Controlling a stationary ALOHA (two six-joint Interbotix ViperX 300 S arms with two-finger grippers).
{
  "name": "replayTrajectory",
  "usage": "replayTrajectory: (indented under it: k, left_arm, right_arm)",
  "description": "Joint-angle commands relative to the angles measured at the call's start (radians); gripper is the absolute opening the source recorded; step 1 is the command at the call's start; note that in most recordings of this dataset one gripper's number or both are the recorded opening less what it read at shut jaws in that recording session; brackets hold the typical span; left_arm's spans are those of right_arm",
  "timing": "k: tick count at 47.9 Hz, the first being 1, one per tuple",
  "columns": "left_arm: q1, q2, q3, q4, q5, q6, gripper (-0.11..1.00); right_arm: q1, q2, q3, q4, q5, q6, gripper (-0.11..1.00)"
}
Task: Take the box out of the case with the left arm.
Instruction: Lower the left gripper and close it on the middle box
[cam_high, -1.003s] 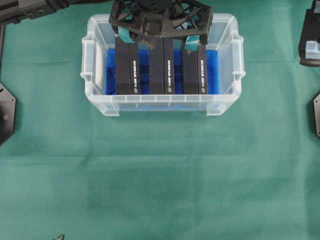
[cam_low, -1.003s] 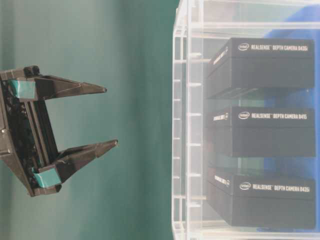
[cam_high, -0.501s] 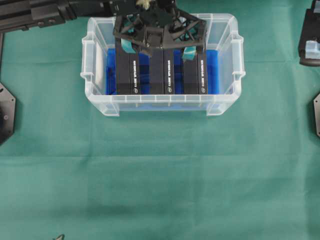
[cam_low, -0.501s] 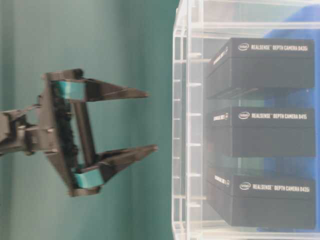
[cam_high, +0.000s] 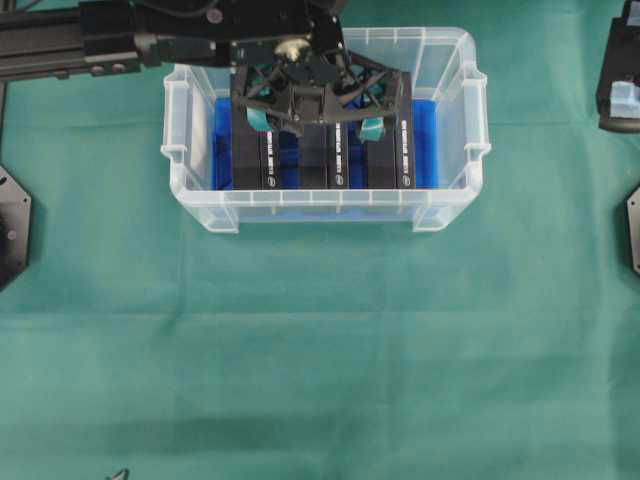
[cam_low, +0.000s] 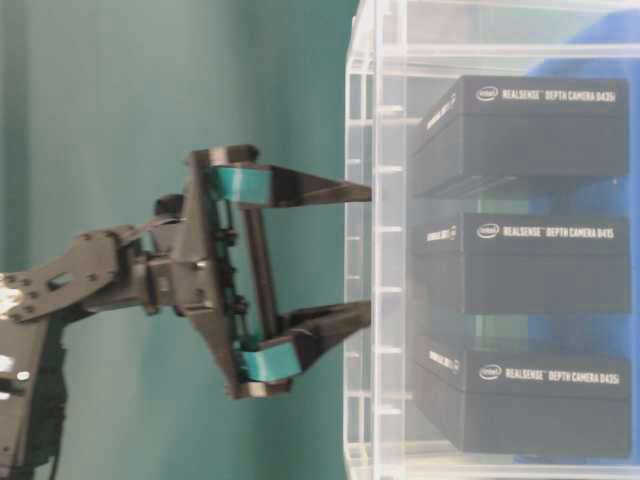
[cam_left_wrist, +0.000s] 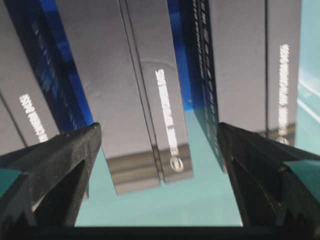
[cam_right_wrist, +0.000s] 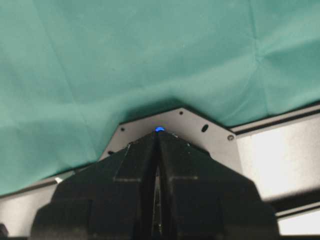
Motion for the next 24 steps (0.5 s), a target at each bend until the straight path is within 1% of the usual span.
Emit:
replayTrajectory:
  k: [1,14,24]
  left_arm:
    - [0.003,-0.015,0.002,0.003,-0.015,0.000,0.98]
    - [0.011,-0.015,0.029,0.005,-0.021,0.002,0.98]
    - [0.012,0.000,0.066,0.006,-0.094,-0.002,0.98]
  right_arm:
    - [0.000,-0.003,-0.006,-0.002,-0.006,0.000,0.01]
    - [0.000,-0.003,-0.003,-0.002,-0.009,0.000,0.01]
    - [0.000,-0.003,-0.003,-0.002,-0.018,0.002,0.01]
